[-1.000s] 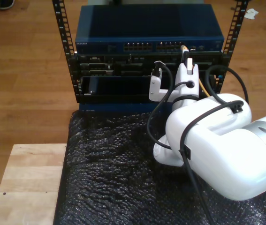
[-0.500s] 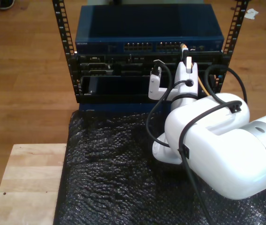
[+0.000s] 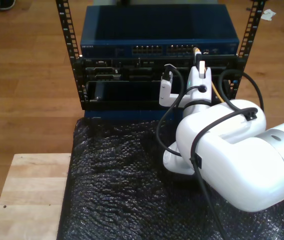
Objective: Grab the cable and plug it in
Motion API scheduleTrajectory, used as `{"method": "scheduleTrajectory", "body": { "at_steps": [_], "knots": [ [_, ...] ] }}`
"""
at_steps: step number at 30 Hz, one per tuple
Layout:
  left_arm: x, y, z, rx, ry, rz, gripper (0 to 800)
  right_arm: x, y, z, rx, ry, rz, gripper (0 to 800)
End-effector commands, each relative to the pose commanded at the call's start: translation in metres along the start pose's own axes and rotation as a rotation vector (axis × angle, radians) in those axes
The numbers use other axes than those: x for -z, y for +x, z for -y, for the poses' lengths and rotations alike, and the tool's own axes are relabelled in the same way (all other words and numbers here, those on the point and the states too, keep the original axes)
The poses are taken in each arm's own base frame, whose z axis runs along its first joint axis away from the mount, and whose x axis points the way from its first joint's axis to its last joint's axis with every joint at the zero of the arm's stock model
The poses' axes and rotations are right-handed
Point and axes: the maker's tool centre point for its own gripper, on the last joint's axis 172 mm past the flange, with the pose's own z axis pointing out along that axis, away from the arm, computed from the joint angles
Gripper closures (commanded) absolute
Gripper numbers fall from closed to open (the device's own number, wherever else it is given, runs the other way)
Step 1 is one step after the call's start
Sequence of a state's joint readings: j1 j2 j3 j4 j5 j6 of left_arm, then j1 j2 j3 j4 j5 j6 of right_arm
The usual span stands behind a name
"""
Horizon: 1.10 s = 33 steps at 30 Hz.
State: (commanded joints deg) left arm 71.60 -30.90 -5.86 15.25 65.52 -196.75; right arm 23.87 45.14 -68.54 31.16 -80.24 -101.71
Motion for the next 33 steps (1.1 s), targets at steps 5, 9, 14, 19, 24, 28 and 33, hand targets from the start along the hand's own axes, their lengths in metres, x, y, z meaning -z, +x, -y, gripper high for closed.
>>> {"method": "scheduleTrajectory", "body": {
  "at_steps": [5,9,14,19,24,28,33],
  "knots": [
    [0.0001,-0.0003,0.0004,0.001,0.002,0.001,0,-0.0018,0.0008,-0.0025,-0.004,-0.007,0.001,800],
    [0.0000,0.0001,0.0003,0.001,0.001,0.000,0,-0.0020,0.0012,-0.0003,-0.003,-0.005,0.001,800],
    [0.0000,0.0001,0.0003,0.001,0.001,0.000,0,-0.0031,0.0005,-0.0011,-0.004,-0.006,0.002,800],
    [0.0006,-0.0004,0.0003,0.001,0.002,0.001,0,-0.0028,0.0015,-0.0011,-0.005,-0.006,0.000,800],
    [0.0000,0.0000,0.0000,0.000,0.000,0.000,0,-0.0031,0.0005,-0.0011,-0.004,-0.006,0.002,800],
    [0.0000,0.0000,0.0000,0.000,0.000,0.000,0,-0.0035,0.0005,0.0020,-0.004,0.003,0.002,800],
    [0.0000,0.0001,0.0003,0.001,0.001,0.000,0,-0.0044,0.0011,0.0035,-0.005,0.009,0.000,800]
  ]
}}
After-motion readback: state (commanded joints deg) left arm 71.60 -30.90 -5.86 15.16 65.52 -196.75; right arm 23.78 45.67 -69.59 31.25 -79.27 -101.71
